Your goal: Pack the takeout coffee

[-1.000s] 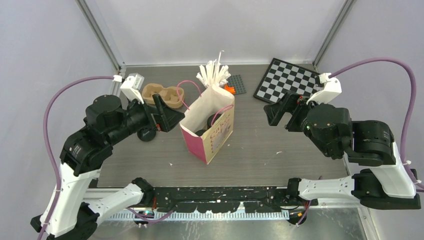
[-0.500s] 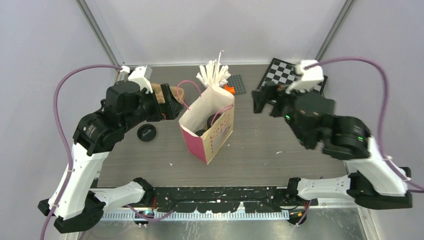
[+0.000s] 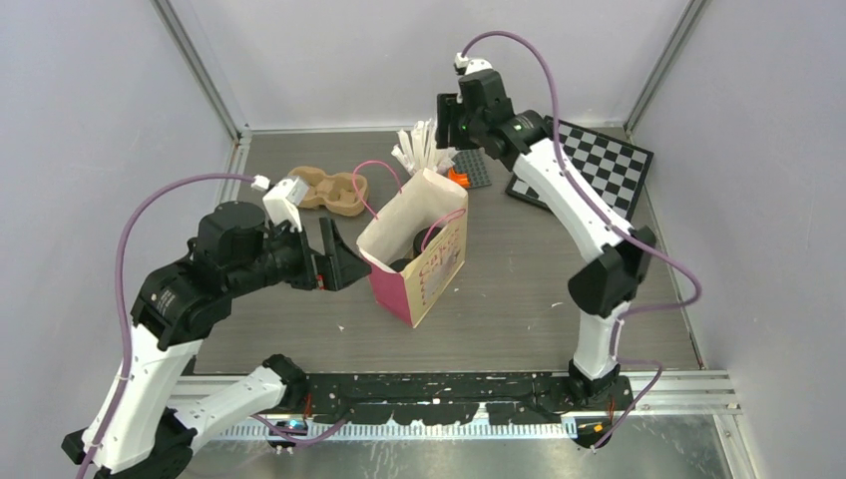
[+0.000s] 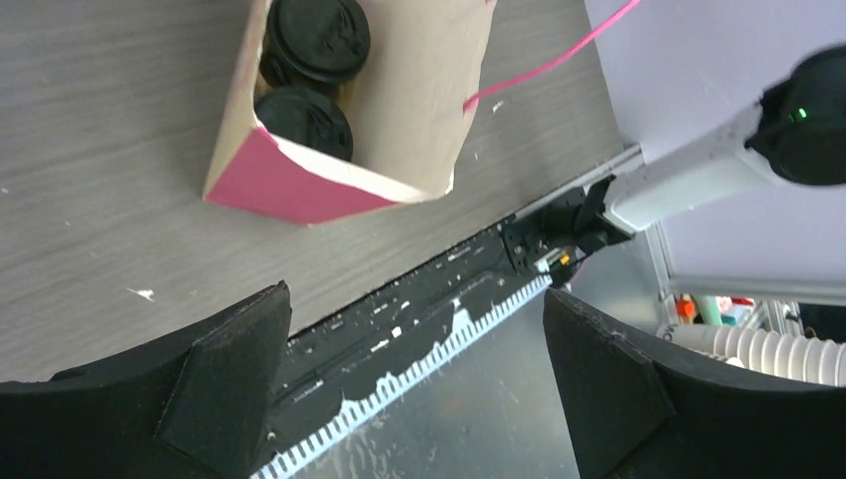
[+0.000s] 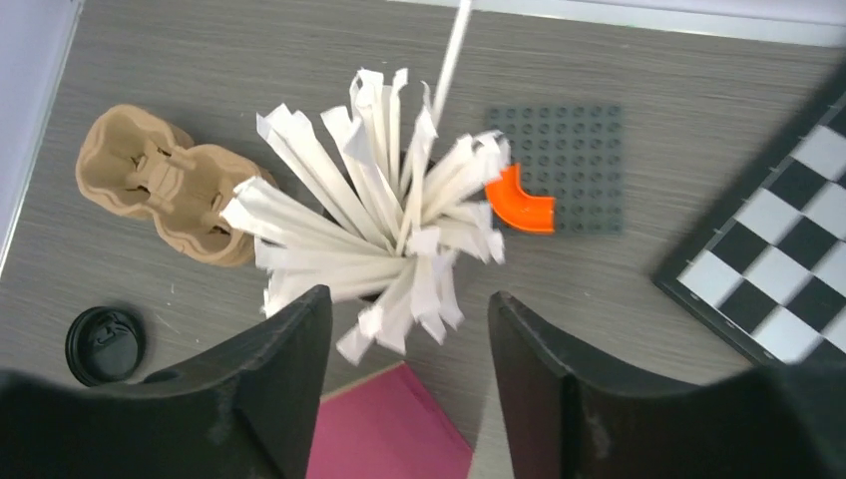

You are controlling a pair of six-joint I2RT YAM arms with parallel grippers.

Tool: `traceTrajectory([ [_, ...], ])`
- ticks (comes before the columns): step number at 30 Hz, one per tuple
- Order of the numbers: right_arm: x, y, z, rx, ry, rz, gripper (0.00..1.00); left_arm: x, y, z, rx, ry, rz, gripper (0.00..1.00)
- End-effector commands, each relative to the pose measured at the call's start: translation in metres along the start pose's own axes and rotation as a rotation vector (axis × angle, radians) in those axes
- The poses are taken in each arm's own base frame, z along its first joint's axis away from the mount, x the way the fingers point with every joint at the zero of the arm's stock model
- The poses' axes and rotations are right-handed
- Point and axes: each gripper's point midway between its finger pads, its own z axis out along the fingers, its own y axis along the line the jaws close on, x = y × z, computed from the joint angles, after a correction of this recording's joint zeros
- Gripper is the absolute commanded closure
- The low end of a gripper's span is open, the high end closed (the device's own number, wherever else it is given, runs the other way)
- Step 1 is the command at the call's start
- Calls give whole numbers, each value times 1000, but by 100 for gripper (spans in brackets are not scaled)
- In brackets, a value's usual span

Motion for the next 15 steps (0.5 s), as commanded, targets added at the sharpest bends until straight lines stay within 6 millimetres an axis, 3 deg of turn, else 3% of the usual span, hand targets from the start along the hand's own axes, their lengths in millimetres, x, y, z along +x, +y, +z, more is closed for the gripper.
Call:
traceTrajectory([
  [1,-38,37,8,-177,-76,15,41,21,-9,-8,80,64,-27,0],
  [4,-35,42,30,-184,-61,3,45,29,-3,-15,72,53,-33,0],
  [15,-26,36,60,-134,-49,-30,55,37,5,-23,42,63,-25,0],
])
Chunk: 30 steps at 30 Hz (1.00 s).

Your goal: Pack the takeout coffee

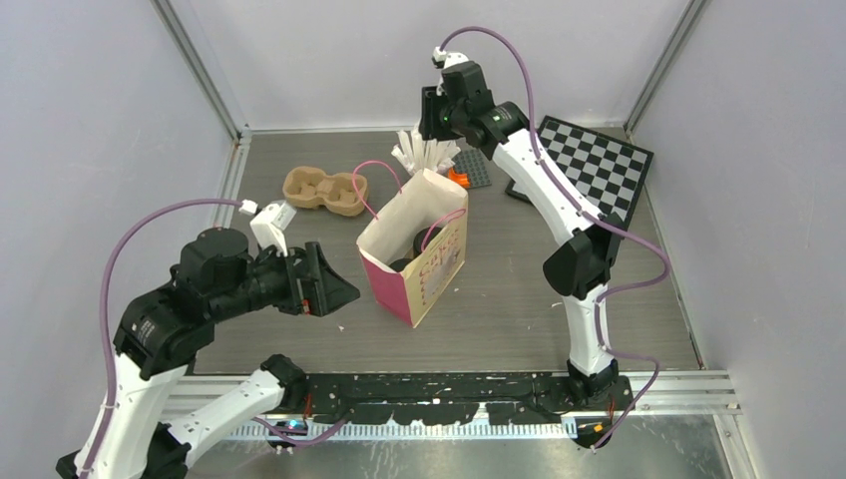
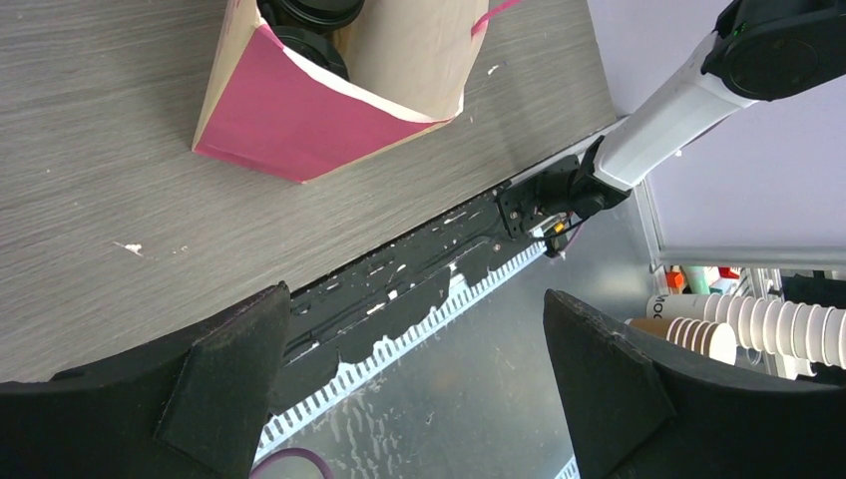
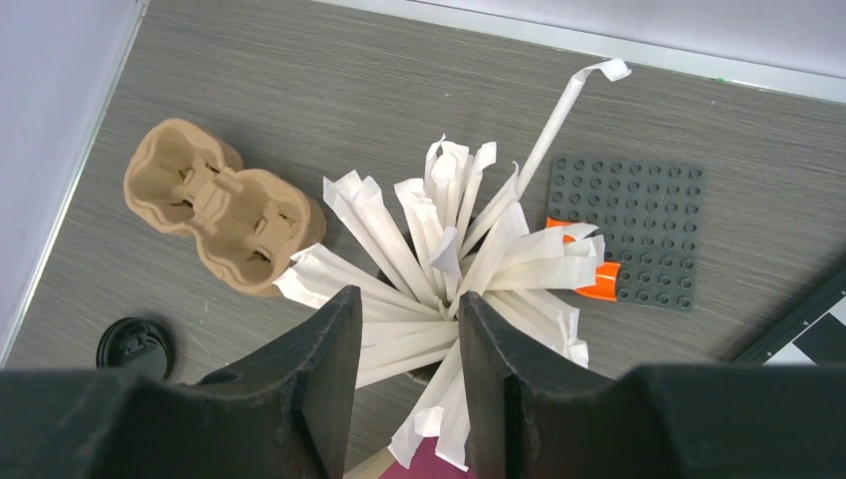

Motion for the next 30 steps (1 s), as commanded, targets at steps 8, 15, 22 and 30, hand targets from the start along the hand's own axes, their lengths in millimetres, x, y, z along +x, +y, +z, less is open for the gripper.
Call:
traceTrajectory([
  [8,-20,1,11,4,-78,-48,58,-3,-2,3,-4,16,10,0],
  [15,-40,-3,16,38,-150,-87,81,-3,-1,4,-6,16,9,0],
  [22,-71,-1,-17,39,-226,-97,100,-3,3,5,-21,4,10,0],
  [30,-102,10,-82,-11,-292,-70,100,-6,7,4,-35,-27,30,0],
])
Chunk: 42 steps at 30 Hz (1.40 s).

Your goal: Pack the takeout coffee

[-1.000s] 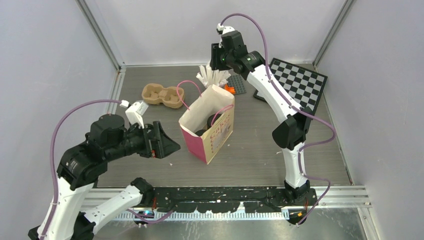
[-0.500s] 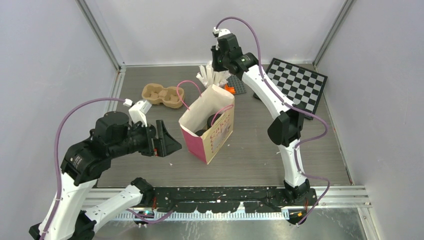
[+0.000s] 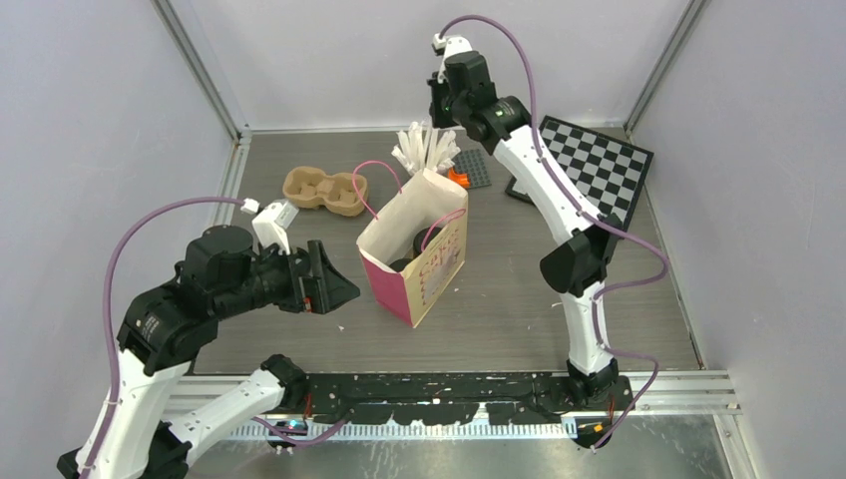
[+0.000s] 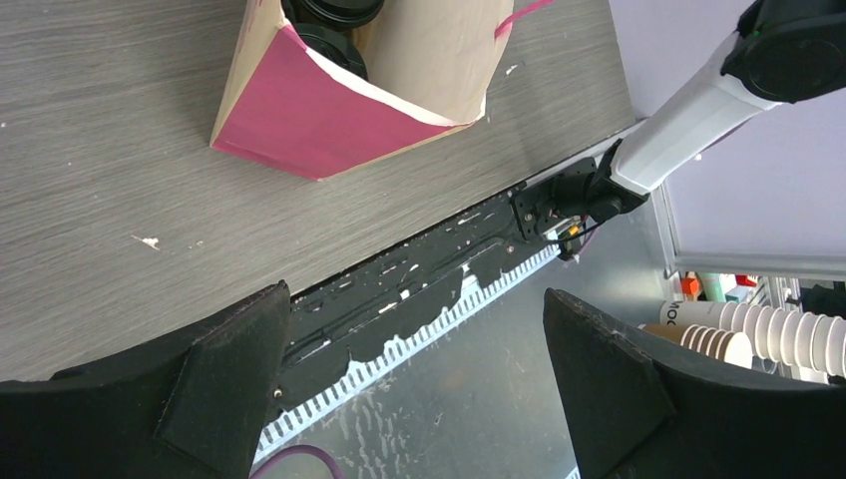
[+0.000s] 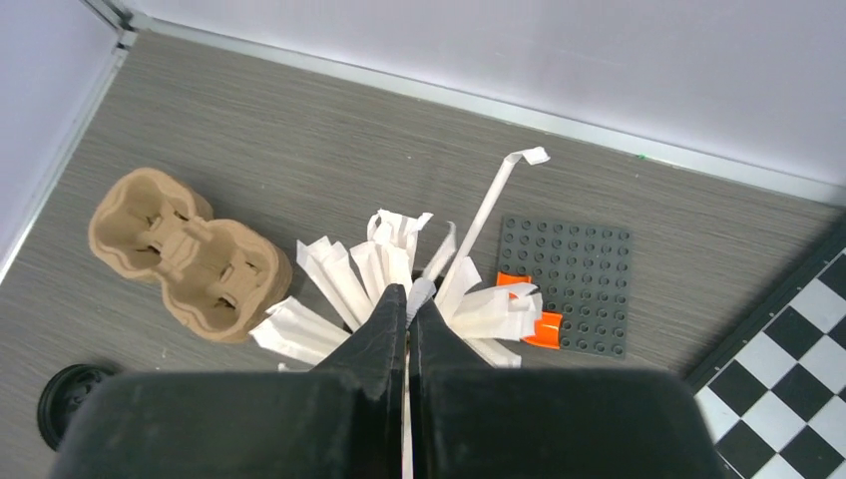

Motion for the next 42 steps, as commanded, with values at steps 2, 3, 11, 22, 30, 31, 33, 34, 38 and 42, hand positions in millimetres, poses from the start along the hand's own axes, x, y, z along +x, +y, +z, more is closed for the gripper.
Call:
traceTrajectory([
  [2,-92,5,-99,-45,-223,37,100,-7,2,-1,-6,-47,29,0],
  [3,-98,1,-109,-32,-240,40,100,-7,3,0,-7,-47,29,0],
  [11,-127,-12,-182,-1,-329,67,100,-12,4,1,-1,-95,34,0],
  [22,-90,23,-266,-254,-205,294,100,-19,0,4,10,-103,68,0],
  [30,-20,47,-260,-332,-17,444,100,-21,0,6,3,-85,112,0],
  [31,-17,54,-257,-349,-14,455,100,-21,1,7,0,-85,113,0],
  [33,-7,68,-246,-364,0,456,100,-22,4,6,-15,-94,116,0],
  [34,0,76,-238,-366,15,450,100,-22,5,6,-22,-99,115,0],
  [38,19,95,-212,-361,90,447,89,-25,10,4,-44,-125,128,0],
  [42,5,71,-202,-223,33,413,68,-28,8,1,-37,-133,138,0],
])
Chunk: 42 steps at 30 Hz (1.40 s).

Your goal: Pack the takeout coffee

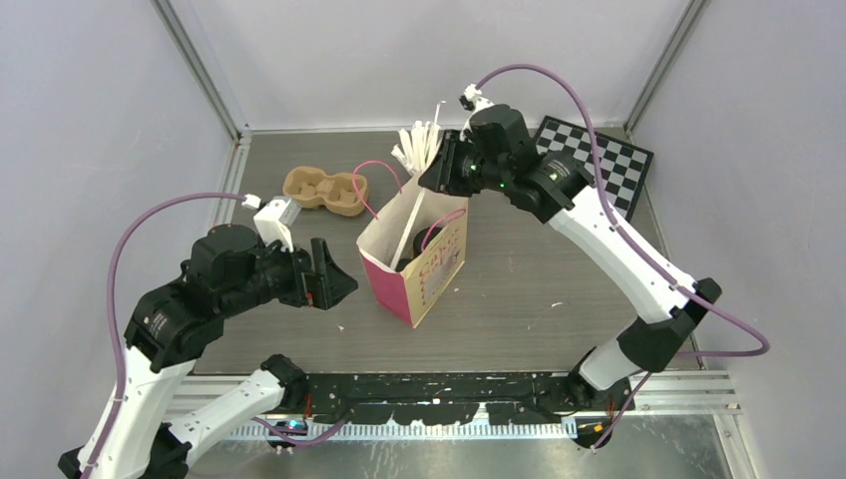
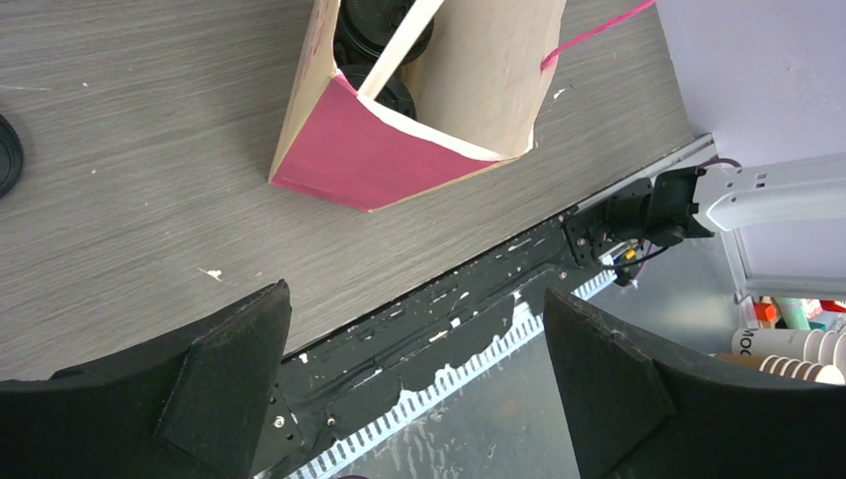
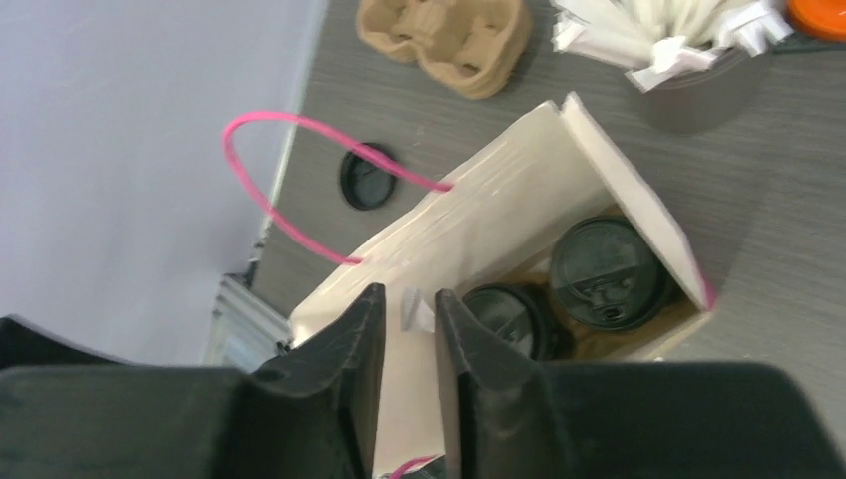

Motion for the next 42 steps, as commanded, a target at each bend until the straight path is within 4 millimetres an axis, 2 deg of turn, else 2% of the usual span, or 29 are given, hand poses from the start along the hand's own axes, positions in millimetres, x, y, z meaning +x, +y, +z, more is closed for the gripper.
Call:
traceTrajectory([
  [1,-54,-2,-15,77,-184,-26,62,-18,-8,-7,32,-76,39,0],
  [3,-70,-13,-15,130,-218,-55,56,-17,-12,-5,54,-71,35,0],
  [8,-120,-49,7,277,-333,-127,53,-10,-15,-6,91,-69,36,0],
  [11,-145,-69,32,330,-355,-152,52,-7,-13,-9,78,-63,12,0],
  [14,-159,-85,64,339,-351,-184,52,-5,-9,-10,55,-64,-14,0],
  [16,-165,-95,84,330,-350,-190,52,-5,-2,-11,12,-69,-53,0],
  [19,-173,-110,110,326,-353,-197,51,-5,-3,-19,1,-71,-119,0],
  [22,-172,-125,136,323,-358,-219,49,1,3,-24,-24,-71,-148,0],
  [25,-170,-129,157,282,-343,-235,48,3,8,-32,-50,-83,-174,0],
  [29,-169,-132,168,268,-331,-248,48,5,12,-34,-66,-91,-207,0],
  [36,-181,-142,169,298,-383,-234,49,-1,13,-28,-75,-127,-246,0],
  [42,-182,-148,178,294,-383,-223,51,-8,13,-26,-81,-143,-242,0],
])
